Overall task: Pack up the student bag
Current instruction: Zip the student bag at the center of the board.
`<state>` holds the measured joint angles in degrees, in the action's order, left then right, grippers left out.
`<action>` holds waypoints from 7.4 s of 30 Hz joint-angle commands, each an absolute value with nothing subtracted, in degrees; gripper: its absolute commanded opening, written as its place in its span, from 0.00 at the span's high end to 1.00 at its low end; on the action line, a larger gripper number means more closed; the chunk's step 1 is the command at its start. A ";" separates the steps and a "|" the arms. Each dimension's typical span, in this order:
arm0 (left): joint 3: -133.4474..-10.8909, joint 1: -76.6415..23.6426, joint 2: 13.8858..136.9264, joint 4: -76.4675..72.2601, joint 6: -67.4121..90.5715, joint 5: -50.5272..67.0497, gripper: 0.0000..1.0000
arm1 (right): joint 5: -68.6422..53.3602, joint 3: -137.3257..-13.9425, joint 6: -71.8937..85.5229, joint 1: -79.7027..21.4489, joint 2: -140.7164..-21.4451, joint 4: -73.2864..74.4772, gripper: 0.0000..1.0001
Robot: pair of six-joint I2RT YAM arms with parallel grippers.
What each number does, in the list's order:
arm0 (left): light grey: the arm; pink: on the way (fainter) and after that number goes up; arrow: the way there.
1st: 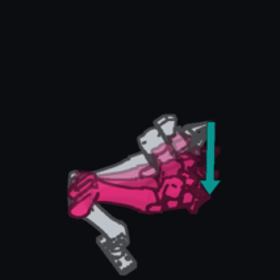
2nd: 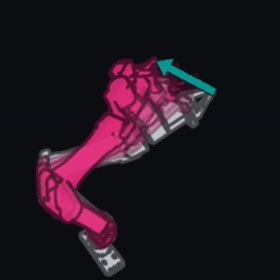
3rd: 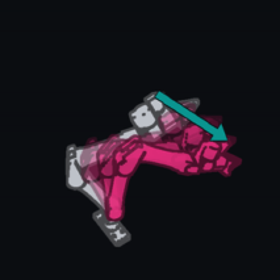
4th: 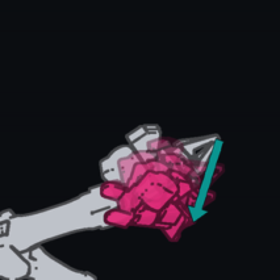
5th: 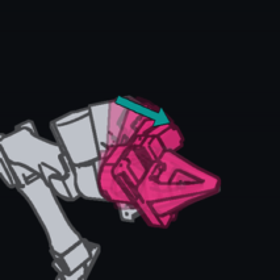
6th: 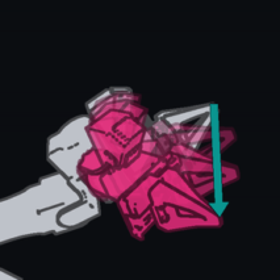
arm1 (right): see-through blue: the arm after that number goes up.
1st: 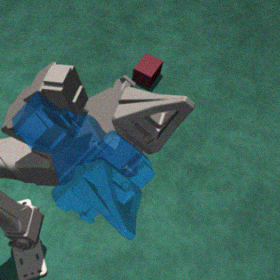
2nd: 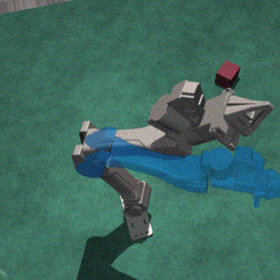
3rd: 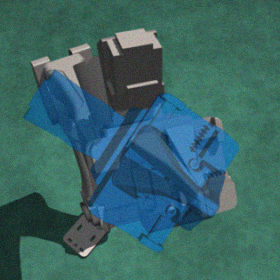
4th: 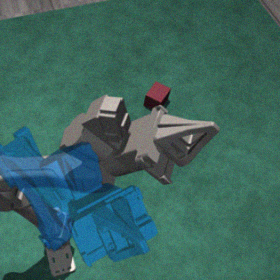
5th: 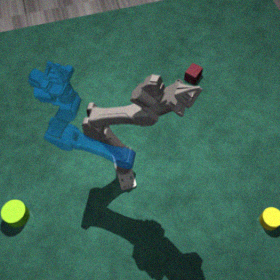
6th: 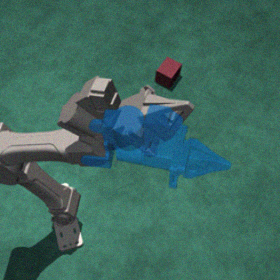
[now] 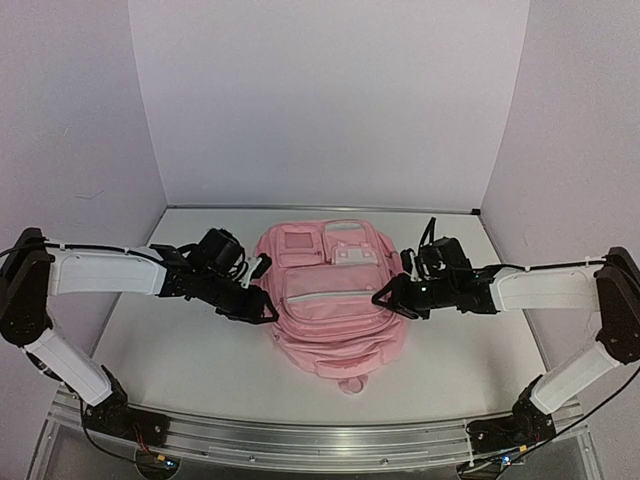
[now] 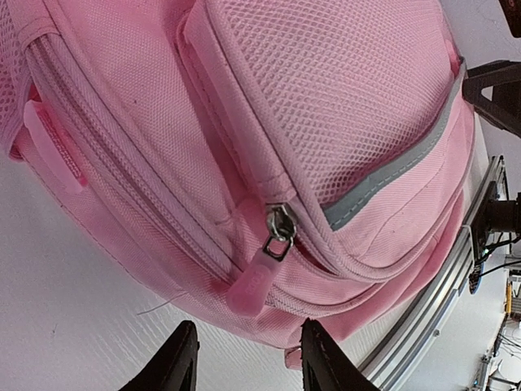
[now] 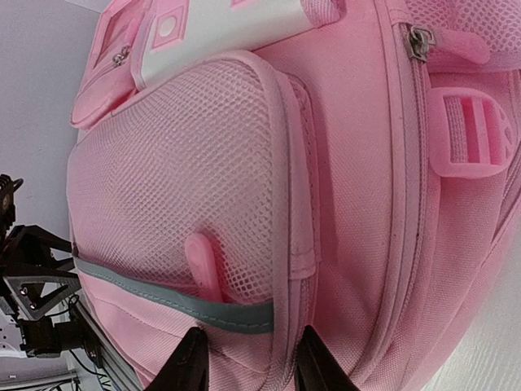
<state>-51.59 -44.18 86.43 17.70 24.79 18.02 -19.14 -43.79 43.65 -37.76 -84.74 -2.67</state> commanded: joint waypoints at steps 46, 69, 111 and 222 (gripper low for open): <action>-60.53 -49.56 92.50 25.84 18.76 17.15 1.00 | -3.08 -43.47 51.96 -38.46 -86.18 -8.17 1.00; -69.41 -56.37 101.40 11.56 28.03 29.68 0.99 | -1.20 -43.59 54.93 -41.61 -90.30 -12.92 1.00; -55.68 -44.39 89.10 3.32 47.48 22.69 0.48 | 19.57 -63.42 46.70 -73.91 -97.45 7.77 0.50; -60.41 -38.48 102.23 -1.07 46.29 23.44 1.00 | 15.65 -60.85 46.95 -64.72 -96.68 17.30 1.00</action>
